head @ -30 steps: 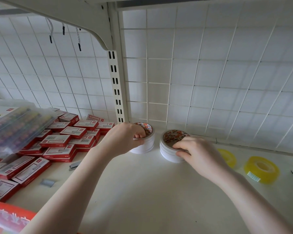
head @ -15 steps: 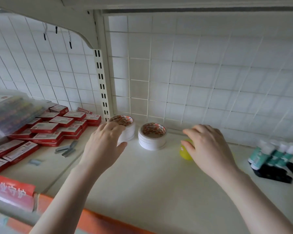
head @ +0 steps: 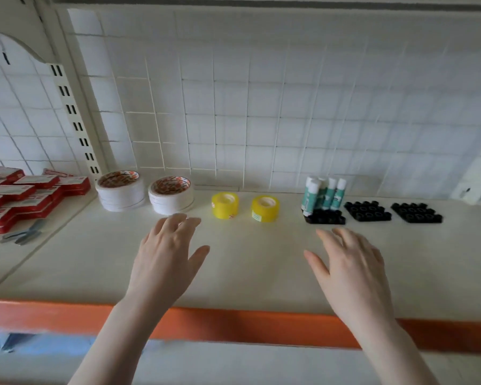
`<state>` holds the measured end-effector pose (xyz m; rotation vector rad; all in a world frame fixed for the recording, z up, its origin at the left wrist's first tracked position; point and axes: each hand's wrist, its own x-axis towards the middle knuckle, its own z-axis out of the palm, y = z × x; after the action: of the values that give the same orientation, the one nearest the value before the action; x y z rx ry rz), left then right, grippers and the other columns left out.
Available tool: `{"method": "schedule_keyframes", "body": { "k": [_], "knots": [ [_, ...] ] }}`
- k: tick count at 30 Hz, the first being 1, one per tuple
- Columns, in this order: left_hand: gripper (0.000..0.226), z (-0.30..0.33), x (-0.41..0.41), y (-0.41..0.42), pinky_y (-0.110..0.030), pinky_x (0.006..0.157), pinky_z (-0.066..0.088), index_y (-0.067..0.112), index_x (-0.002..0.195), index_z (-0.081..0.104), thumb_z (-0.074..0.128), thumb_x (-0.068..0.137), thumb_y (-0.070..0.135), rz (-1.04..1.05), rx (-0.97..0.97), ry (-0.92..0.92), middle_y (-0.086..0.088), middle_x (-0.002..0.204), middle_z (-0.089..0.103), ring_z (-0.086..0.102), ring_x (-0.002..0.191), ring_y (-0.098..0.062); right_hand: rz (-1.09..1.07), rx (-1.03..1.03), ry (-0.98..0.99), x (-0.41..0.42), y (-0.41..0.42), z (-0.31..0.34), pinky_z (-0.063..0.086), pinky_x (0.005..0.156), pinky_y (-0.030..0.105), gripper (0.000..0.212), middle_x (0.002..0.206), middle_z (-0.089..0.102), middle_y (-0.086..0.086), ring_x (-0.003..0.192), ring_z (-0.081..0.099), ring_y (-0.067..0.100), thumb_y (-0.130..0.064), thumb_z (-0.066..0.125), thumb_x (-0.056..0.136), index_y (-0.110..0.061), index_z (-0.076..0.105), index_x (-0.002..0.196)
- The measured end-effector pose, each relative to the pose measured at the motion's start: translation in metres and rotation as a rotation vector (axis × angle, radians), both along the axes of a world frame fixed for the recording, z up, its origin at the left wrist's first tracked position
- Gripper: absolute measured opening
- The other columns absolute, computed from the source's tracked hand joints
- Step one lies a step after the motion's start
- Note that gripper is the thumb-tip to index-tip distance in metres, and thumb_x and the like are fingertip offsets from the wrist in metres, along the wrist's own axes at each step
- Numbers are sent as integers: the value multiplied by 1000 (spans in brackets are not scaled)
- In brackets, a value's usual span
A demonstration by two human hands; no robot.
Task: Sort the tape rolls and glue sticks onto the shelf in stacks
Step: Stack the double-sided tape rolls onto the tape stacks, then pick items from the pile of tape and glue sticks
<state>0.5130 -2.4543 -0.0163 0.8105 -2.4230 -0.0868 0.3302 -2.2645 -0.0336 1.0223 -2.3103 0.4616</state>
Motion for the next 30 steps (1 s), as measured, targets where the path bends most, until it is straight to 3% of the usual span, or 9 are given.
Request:
{"method": "schedule_keyframes", "body": {
  "k": [5, 12, 18, 25, 30],
  "knots": [
    [46, -7, -26, 49, -44, 86, 45, 12, 118, 62, 73, 77, 30, -89, 101, 6, -10, 120, 59, 53, 112, -33, -106, 20, -14, -13, 60, -2, 51, 75, 44, 38, 98, 67, 16, 90, 63, 35, -30, 74, 74, -7, 68, 105],
    [45, 8, -89, 123, -44, 88, 45, 13, 119, 62, 72, 78, 30, -176, 88, 4, -10, 122, 58, 51, 115, -33, -202, -119, 70, -68, 150, -3, 50, 69, 42, 27, 89, 67, 14, 81, 64, 36, -24, 75, 76, -7, 70, 96],
    [46, 11, -188, 223, -44, 88, 45, 15, 120, 60, 70, 79, 33, -207, 75, 26, -6, 124, 57, 50, 116, -30, -218, -145, 95, -162, 258, -10, 50, 67, 41, 30, 85, 67, 14, 77, 64, 35, -19, 82, 66, -7, 70, 91],
    [47, 2, -324, 369, -35, 96, 37, 20, 126, 55, 64, 83, 37, -213, 183, 63, -1, 133, 50, 43, 123, -21, -185, -84, 107, -296, 401, -2, 51, 66, 42, 25, 84, 66, 14, 76, 62, 36, -16, 78, 70, -5, 70, 91],
    [46, 7, -383, 423, -33, 96, 38, 21, 127, 55, 64, 84, 36, -267, 194, 40, 1, 132, 50, 42, 124, -20, -181, -97, 108, -349, 456, 0, 51, 64, 42, 21, 80, 64, 12, 74, 61, 36, -14, 77, 71, -4, 70, 89]
  ]
}}
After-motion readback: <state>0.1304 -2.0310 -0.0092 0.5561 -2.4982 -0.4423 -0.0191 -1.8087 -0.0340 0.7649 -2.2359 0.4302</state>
